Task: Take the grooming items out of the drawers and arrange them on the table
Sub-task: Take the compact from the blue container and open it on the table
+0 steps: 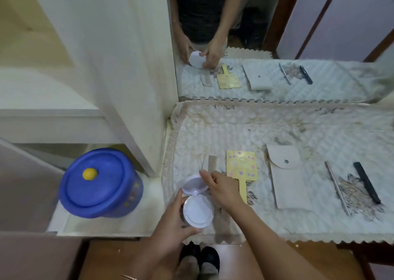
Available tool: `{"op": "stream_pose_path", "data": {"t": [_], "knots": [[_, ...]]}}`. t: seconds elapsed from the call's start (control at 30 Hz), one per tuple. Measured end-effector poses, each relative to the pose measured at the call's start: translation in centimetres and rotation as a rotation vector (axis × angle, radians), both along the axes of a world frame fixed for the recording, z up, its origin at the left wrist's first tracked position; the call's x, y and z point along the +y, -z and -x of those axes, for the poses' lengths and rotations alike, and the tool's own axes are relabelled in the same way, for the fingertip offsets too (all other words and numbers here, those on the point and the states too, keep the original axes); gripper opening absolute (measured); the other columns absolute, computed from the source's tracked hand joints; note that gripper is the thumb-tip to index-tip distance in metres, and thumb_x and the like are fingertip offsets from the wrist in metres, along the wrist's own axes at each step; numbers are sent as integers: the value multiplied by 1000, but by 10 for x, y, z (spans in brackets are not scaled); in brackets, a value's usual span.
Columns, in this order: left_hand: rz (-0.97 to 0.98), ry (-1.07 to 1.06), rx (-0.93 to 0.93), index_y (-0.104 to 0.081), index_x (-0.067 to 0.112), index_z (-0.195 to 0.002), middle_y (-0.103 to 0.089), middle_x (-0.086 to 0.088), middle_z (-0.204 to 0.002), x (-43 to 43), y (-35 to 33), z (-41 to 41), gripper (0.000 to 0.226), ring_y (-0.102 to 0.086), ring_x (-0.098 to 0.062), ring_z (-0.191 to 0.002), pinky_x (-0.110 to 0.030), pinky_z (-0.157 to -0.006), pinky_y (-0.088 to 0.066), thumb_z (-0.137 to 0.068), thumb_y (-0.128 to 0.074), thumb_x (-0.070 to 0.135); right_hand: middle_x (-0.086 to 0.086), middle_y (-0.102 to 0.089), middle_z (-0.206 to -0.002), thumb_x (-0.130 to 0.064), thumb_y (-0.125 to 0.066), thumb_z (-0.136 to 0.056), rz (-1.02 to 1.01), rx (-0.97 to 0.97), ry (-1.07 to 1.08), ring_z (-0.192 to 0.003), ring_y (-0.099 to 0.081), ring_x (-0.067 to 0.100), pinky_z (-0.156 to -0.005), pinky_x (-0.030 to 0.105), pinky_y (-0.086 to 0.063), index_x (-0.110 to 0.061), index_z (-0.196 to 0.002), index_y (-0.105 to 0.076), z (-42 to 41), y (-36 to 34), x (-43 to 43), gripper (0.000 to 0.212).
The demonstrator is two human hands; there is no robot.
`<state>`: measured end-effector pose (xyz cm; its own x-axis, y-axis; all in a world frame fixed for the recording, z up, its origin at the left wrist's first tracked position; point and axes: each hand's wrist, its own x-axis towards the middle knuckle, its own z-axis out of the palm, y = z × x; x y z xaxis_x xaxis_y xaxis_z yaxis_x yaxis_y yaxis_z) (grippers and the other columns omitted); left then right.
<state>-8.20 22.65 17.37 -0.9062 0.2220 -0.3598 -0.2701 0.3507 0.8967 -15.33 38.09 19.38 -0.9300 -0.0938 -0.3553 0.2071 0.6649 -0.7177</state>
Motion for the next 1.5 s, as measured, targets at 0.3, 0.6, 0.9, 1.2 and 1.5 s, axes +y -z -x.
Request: {"op": "stream_pose_path", "data": {"t": [0.3,0.6,0.9,1.2,1.5], "knots": [[369,51,154,-6,17,-144,-25,12,-143,-10,3,19,99,-23,-17,-133,-11,-94,-17,-72,-71,34,3,-42,-56,-51,-43,-89,-52,10,67,-54,-40,17,-53,32,-28,-16,-54,-31,25,-4,-14,51],[448,26,215,-17,18,-142,-33,1,-144,0,8,22,87,-25,-18,-132,-18,-104,-19,-73,-68,38,6,-57,-90,-15,-35,-97,20,127,16,-88,-52,22,-72,28,-35,-1,-97,-62,23,2,-11,30],[453,77,176,-13,17,-143,-30,-2,-147,-10,1,51,82,-23,-15,-134,-9,-96,-14,-81,-65,23,17,-65,-90,-23,-43,-95,62,97,26,-83,-56,26,-69,32,-38,4,-97,-63,45,7,-11,33],[407,61,171,-18,21,-142,-35,0,-141,-4,4,66,77,-25,-14,-132,-10,-92,-17,-81,-65,19,19,-68,-92,-18,-44,-94,45,124,84,-86,-59,32,-70,34,-46,2,-100,-64,58,7,-4,29],[434,92,227,-25,19,-141,-36,1,-143,-5,13,71,77,-26,-15,-132,-22,-107,-20,-78,-69,24,-2,-69,-116,-39,-37,-81,-535,241,-234,-103,-66,20,-87,33,-50,-24,-111,-66,6,46,18,44]]}}
